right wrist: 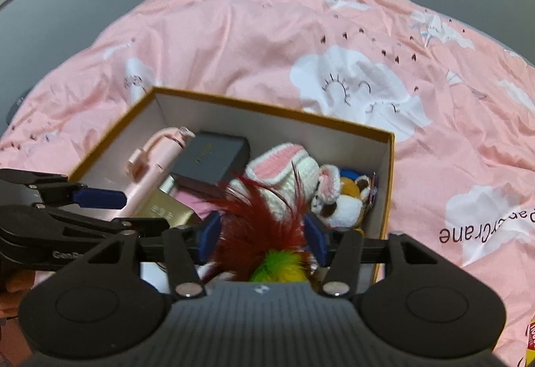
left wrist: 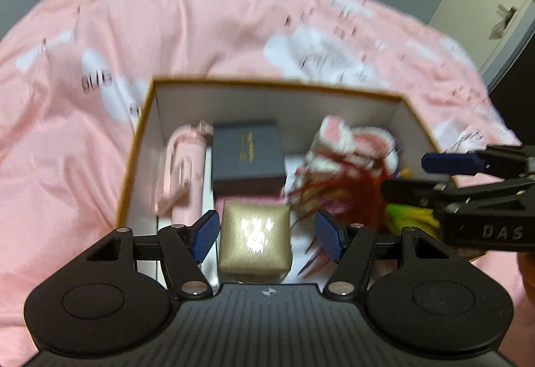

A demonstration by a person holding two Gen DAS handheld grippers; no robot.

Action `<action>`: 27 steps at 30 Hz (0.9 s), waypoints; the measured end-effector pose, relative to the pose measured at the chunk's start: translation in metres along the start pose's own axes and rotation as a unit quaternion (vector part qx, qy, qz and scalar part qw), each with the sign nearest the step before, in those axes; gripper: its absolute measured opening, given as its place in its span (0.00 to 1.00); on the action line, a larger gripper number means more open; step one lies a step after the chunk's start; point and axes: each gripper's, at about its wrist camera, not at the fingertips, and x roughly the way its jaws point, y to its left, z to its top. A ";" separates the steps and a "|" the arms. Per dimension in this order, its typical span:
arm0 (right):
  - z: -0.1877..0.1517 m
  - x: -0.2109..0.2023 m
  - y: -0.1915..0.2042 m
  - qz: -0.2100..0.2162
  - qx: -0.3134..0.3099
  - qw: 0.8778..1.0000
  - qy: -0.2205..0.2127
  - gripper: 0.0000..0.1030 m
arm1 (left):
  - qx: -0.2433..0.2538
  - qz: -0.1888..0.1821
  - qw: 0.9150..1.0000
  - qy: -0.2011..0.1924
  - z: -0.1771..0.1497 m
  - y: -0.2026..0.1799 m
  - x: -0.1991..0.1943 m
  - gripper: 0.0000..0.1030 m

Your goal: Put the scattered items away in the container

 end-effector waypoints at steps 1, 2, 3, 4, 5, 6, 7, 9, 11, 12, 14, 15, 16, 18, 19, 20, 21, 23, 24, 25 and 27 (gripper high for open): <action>0.000 -0.004 0.000 0.002 0.002 1.000 -0.007 0.69 | 0.003 0.000 1.000 -0.012 0.001 0.000 -0.006 0.74; 0.000 -0.009 0.001 0.004 0.003 1.000 -0.015 0.71 | 0.006 0.002 1.000 -0.028 0.002 -0.001 -0.013 0.76; 0.000 -0.013 0.002 0.005 0.003 1.000 -0.023 0.73 | 0.010 0.006 0.999 -0.045 0.003 -0.001 -0.020 0.77; 0.000 -0.018 0.003 0.002 0.001 0.999 -0.033 0.75 | 0.013 0.010 0.998 -0.059 0.003 -0.002 -0.025 0.78; -0.001 -0.022 0.004 -0.004 -0.002 0.999 -0.042 0.76 | 0.016 0.014 0.997 -0.074 0.003 -0.003 -0.031 0.78; -0.002 -0.026 0.005 -0.012 -0.005 0.999 -0.052 0.79 | 0.018 0.016 0.996 -0.086 0.003 -0.003 -0.036 0.79; -0.003 -0.029 0.006 -0.021 -0.006 0.998 -0.060 0.80 | 0.020 0.018 0.995 -0.095 0.003 -0.003 -0.039 0.79; -0.007 -0.036 0.009 -0.043 -0.003 0.996 -0.077 0.82 | 0.023 0.023 0.993 -0.115 0.000 -0.004 -0.045 0.79; -0.013 -0.042 0.011 -0.064 -0.001 0.994 -0.094 0.84 | 0.022 0.030 0.990 -0.134 -0.005 -0.006 -0.047 0.80; -0.017 -0.045 0.013 -0.073 0.000 0.992 -0.105 0.86 | 0.021 0.032 0.989 -0.140 -0.008 -0.006 -0.047 0.80; -0.026 -0.048 0.015 -0.087 0.006 0.989 -0.122 0.89 | 0.015 0.037 0.988 -0.150 -0.014 -0.008 -0.046 0.83; -0.030 -0.049 0.017 -0.094 0.010 0.987 -0.130 0.91 | 0.011 0.039 0.987 -0.155 -0.018 -0.009 -0.045 0.85; -0.035 -0.049 0.018 -0.100 0.014 0.986 -0.135 0.92 | 0.010 0.040 0.986 -0.160 -0.022 -0.010 -0.044 0.85; -0.044 -0.048 0.021 -0.113 0.023 0.983 -0.144 0.94 | 0.006 0.048 0.985 -0.168 -0.030 -0.011 -0.043 0.85; -0.048 -0.047 0.022 -0.118 0.026 0.982 -0.147 0.94 | 0.004 0.054 0.984 -0.169 -0.033 -0.012 -0.042 0.85; -0.053 -0.045 0.023 -0.121 0.030 0.981 -0.148 0.95 | 0.000 0.059 0.984 -0.168 -0.036 -0.012 -0.040 0.85; -0.057 -0.043 0.025 -0.122 0.032 0.981 -0.146 0.95 | -0.002 0.061 0.984 -0.166 -0.039 -0.012 -0.038 0.85; -0.062 -0.038 0.026 -0.121 0.040 0.982 -0.142 0.95 | -0.003 0.064 0.985 -0.162 -0.043 -0.011 -0.035 0.85; -0.064 -0.035 0.026 -0.123 0.048 0.981 -0.142 0.95 | -0.002 0.067 0.985 -0.162 -0.045 -0.011 -0.034 0.85; -0.067 -0.034 0.027 -0.125 0.055 0.980 -0.145 0.95 | 0.001 0.073 0.984 -0.163 -0.048 -0.012 -0.033 0.85; -0.073 -0.032 0.028 -0.129 0.065 0.978 -0.153 0.96 | 0.009 0.084 0.982 -0.167 -0.053 -0.013 -0.031 0.85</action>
